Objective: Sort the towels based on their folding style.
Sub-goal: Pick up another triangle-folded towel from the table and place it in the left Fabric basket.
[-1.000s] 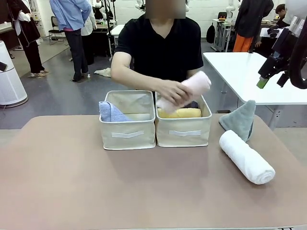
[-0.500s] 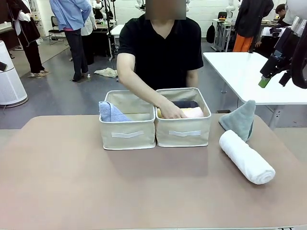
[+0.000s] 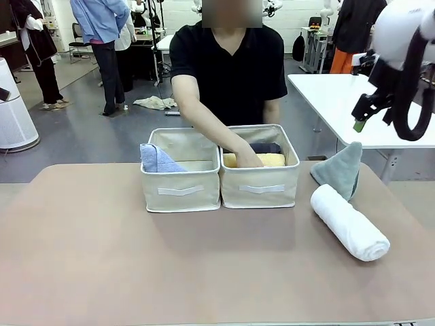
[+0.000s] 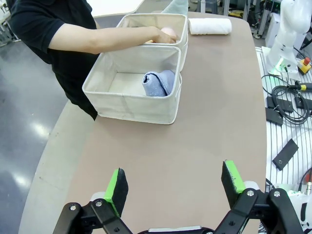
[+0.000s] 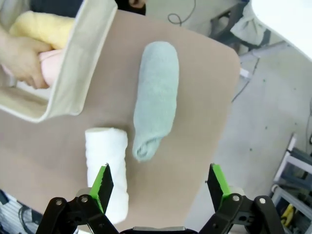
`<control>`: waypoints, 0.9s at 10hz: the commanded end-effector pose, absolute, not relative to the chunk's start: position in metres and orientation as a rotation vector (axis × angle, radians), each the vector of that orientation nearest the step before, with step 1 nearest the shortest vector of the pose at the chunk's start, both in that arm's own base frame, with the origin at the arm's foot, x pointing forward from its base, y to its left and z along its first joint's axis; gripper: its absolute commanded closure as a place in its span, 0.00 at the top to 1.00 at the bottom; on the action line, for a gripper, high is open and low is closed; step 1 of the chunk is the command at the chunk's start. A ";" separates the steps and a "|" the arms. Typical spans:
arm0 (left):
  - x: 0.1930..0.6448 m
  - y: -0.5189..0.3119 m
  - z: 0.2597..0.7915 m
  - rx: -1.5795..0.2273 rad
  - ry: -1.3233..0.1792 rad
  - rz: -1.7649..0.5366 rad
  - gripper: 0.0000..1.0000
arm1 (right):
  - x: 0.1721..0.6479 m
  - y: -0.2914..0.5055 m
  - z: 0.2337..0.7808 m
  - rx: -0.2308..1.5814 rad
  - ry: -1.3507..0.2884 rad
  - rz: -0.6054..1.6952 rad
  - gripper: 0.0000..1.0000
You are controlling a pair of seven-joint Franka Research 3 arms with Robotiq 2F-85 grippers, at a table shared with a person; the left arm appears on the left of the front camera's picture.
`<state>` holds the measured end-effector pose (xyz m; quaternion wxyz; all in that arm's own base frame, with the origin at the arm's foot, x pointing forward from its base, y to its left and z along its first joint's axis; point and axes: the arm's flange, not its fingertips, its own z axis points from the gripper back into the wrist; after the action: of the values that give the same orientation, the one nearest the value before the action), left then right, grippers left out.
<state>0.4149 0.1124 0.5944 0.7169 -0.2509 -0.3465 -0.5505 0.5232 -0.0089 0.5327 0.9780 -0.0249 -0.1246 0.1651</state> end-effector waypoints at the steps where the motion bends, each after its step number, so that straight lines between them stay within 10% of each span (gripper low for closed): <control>1: 0.414 0.112 0.596 -0.557 -0.755 -1.212 1.00 | 0.540 -0.002 0.516 -0.051 -0.220 0.288 1.00; 9: 0.414 0.112 0.596 -0.557 -0.755 -1.212 1.00 | 0.573 -0.020 0.455 0.096 -0.040 0.213 1.00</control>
<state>0.4149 0.1125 0.5943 0.7171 -0.2508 -0.3465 -0.5504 0.5643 -0.0145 0.4530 0.9935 0.0251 -0.0353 0.1053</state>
